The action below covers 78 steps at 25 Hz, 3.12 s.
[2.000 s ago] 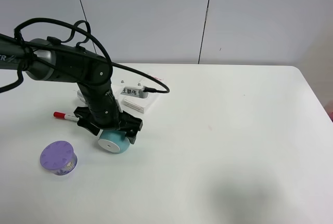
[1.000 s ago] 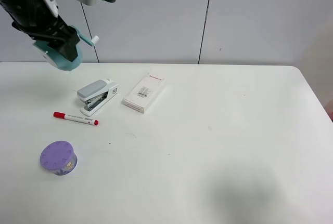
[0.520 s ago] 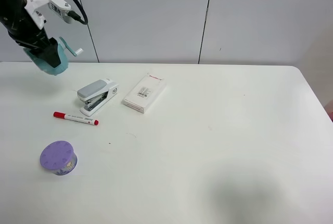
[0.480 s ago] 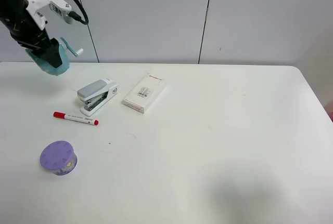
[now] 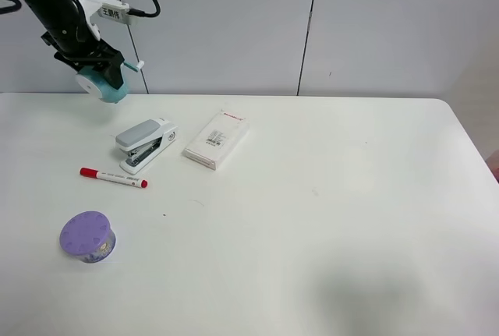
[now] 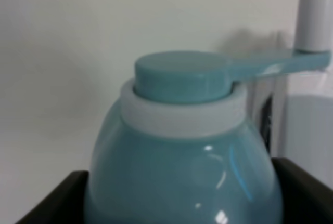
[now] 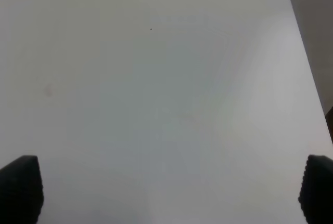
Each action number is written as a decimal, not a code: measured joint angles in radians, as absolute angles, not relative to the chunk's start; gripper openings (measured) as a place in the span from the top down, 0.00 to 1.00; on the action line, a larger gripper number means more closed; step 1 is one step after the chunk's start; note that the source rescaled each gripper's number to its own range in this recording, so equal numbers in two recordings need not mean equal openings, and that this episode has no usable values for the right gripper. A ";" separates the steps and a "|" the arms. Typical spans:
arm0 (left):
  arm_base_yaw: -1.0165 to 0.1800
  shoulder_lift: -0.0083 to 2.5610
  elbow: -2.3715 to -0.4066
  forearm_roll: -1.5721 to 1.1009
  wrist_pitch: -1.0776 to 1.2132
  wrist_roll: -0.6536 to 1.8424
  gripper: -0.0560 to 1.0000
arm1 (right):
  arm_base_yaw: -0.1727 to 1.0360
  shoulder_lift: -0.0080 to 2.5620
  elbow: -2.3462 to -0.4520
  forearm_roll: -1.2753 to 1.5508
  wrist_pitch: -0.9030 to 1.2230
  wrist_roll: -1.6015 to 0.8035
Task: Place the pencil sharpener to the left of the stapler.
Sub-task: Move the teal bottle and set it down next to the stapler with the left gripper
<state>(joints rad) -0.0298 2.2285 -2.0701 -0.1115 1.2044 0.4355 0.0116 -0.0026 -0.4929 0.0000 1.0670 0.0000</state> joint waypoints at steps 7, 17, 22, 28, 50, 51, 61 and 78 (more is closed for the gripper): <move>0.004 2.299 -2.085 -0.142 1.208 0.445 0.90 | 0.012 -0.003 -0.493 0.000 1.067 0.000; 0.012 2.307 -2.005 -0.144 1.214 0.434 0.90 | 0.012 -0.003 -0.493 0.000 1.067 0.000; 0.012 2.307 -1.999 -0.144 1.215 0.434 0.90 | 0.012 -0.003 -0.493 0.000 1.067 0.000; 0.012 2.312 -1.999 -0.118 1.215 0.434 0.90 | 0.012 -0.003 -0.493 0.000 1.067 0.000; 0.012 2.349 -1.999 -0.068 1.140 0.435 0.90 | 0.012 -0.003 -0.493 0.000 1.067 0.000; 0.012 2.349 -1.999 -0.067 1.140 0.435 0.90 | 0.012 -0.003 -0.493 0.000 1.067 0.000; 0.009 2.388 -1.999 -0.064 1.144 0.435 0.90 | 0.012 -0.003 -0.493 0.000 1.067 0.000; 0.009 2.388 -1.999 -0.077 1.150 0.435 0.47 | 0.012 -0.003 -0.493 0.000 1.067 0.000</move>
